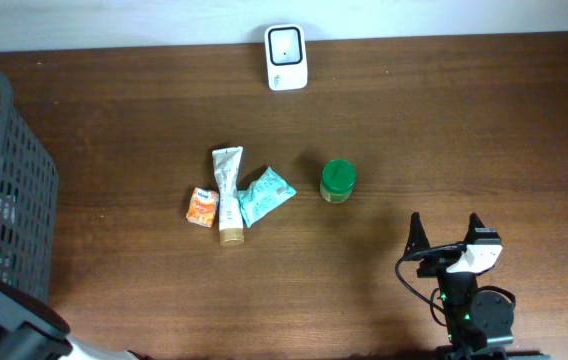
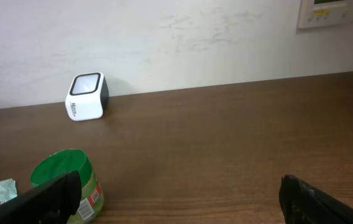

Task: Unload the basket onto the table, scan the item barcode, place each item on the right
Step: 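Reach the left gripper into the basket and grasp the green glove packet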

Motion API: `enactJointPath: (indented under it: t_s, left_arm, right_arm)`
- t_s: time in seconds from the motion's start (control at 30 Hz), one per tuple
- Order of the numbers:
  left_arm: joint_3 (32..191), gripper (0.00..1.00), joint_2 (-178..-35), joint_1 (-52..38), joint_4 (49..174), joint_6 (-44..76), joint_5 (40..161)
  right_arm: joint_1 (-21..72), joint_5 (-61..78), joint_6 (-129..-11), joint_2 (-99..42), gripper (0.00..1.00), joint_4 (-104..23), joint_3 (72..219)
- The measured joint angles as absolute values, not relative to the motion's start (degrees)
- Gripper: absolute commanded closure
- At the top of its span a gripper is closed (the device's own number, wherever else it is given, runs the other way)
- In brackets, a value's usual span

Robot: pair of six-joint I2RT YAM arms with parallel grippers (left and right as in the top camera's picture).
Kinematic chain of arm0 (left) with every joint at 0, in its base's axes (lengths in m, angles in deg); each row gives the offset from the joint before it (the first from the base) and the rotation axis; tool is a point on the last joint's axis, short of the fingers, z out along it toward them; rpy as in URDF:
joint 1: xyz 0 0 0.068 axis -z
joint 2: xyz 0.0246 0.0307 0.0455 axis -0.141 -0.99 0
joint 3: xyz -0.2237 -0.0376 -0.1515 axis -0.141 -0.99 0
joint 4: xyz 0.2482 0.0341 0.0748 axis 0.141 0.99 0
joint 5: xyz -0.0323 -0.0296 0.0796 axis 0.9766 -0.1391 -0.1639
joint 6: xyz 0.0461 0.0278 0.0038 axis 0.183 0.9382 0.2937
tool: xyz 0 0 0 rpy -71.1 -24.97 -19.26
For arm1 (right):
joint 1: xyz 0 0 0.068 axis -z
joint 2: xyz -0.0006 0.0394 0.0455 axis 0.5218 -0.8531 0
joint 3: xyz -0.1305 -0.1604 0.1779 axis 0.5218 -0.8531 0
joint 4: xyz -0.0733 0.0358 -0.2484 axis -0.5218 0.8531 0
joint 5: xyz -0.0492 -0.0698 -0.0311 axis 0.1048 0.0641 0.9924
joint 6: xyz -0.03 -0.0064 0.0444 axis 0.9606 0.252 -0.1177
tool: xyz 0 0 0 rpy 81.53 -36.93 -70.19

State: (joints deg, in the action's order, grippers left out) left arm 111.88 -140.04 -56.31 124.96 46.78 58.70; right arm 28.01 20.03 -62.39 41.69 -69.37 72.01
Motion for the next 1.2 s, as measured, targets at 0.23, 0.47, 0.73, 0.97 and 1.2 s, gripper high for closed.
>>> enactJointPath:
  t_s: [0.23,0.47,0.73,0.97,1.2]
  left_arm:
    - [111.8,0.01,-147.6,-56.3,124.6,52.8,58.7]
    - [112.4,0.00,-148.3,-56.3,124.0,56.2,58.5]
    - [114.4,0.10,-150.4,-56.3,121.4,56.9,57.2]
    - [115.6,0.76,-152.8,-56.2,118.7,57.5,57.4]
    - [115.6,1.00,-154.0,-55.7,117.7,57.8,54.7]
  right_arm:
    - [28.0,20.0,-62.4,41.7,0.02,-69.4,72.0]
    - [28.0,20.0,-62.4,41.7,0.02,-69.4,72.0]
    - [28.0,20.0,-62.4,41.7,0.02,-69.4,72.0]
    - [28.0,20.0,-62.4,41.7,0.02,-69.4,72.0]
    - [28.0,20.0,-62.4,41.7,0.02,-69.4,72.0]
